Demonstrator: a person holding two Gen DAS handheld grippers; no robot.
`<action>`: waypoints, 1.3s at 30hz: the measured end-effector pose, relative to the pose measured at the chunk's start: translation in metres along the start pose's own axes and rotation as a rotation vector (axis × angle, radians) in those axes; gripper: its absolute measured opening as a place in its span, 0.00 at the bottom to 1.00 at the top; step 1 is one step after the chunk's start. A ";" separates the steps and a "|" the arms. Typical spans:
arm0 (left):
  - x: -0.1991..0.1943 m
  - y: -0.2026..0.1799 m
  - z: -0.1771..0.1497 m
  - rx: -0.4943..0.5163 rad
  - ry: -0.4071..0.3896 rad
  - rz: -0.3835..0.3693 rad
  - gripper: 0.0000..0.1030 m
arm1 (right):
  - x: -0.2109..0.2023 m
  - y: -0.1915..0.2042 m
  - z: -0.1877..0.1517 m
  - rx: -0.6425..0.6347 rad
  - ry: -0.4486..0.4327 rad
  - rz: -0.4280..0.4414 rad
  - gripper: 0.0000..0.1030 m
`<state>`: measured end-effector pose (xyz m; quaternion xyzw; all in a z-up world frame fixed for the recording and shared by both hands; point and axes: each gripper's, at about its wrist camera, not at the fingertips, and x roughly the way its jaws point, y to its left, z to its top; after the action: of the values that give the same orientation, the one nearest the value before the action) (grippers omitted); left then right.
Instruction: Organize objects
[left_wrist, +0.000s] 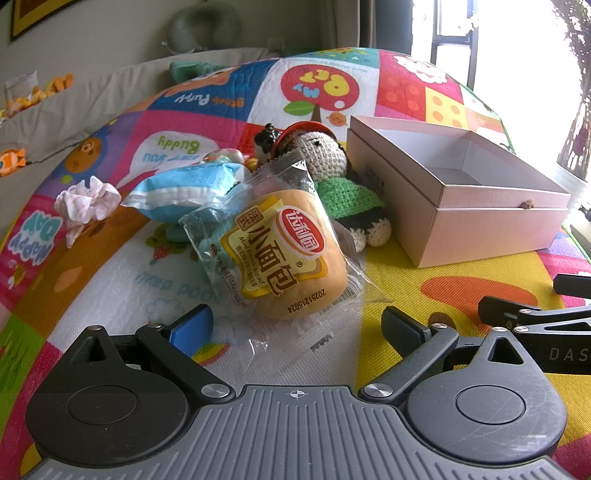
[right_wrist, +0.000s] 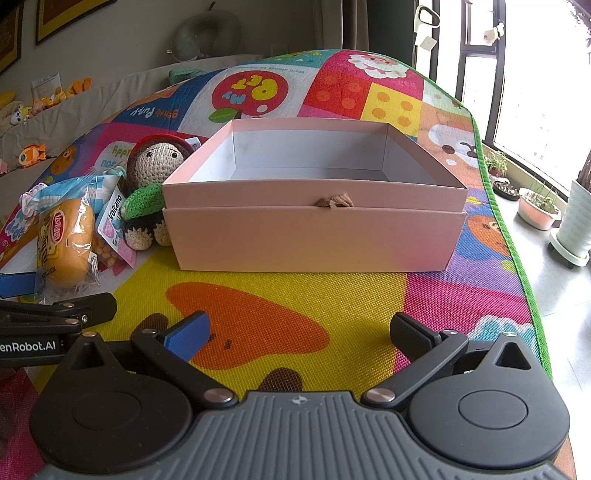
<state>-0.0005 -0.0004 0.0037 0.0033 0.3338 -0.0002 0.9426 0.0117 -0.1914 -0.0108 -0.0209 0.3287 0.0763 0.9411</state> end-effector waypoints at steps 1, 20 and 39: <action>0.000 0.000 0.000 0.000 0.000 0.000 0.97 | 0.000 0.000 0.000 0.000 0.000 0.000 1.00; 0.003 -0.001 0.004 -0.001 0.000 -0.001 0.98 | 0.000 0.000 0.000 -0.001 0.000 0.001 1.00; 0.005 -0.002 0.008 0.007 0.000 0.004 0.98 | 0.000 0.003 0.001 0.009 -0.001 -0.004 1.00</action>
<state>0.0081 -0.0025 0.0070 0.0071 0.3338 0.0007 0.9426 0.0119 -0.1886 -0.0103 -0.0176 0.3286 0.0728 0.9415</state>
